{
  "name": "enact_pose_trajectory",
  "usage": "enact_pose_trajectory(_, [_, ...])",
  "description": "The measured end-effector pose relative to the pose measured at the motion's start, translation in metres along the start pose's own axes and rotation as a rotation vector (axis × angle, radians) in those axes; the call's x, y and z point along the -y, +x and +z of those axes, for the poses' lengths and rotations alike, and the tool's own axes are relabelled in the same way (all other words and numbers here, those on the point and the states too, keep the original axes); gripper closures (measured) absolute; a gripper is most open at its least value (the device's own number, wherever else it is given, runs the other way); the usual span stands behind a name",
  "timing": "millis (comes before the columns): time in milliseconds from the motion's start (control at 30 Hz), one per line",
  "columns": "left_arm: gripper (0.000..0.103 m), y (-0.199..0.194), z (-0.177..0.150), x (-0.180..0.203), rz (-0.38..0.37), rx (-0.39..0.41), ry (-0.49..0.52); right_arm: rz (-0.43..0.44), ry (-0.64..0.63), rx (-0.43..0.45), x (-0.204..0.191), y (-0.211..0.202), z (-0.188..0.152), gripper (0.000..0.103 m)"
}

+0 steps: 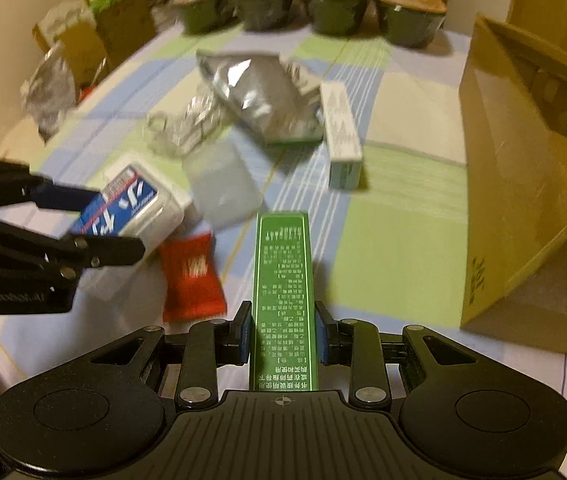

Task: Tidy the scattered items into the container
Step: 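Carry the blue toothbrush box and green box over the cardboard box with both tools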

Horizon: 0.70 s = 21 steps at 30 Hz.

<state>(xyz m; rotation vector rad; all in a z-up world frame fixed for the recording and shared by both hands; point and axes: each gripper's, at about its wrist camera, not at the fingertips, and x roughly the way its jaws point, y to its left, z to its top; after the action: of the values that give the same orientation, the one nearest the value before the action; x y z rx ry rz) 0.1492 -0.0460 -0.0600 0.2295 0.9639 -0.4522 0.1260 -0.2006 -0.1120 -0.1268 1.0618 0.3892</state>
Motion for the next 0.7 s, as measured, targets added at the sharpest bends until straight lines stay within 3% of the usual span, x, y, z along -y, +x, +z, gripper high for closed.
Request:
enact_pose_trajectory(400, [0.052,0.006,-0.008,0.001,-0.011,-0.021,-0.015,-0.004,-0.059,-0.060,0.000,0.028,0.015,0.070])
enact_pose_trajectory(700, [0.052,-0.003,-0.006,0.002,-0.012,-0.004,-0.016,-0.008,-0.013,0.027,0.001,-0.001,0.012,0.070])
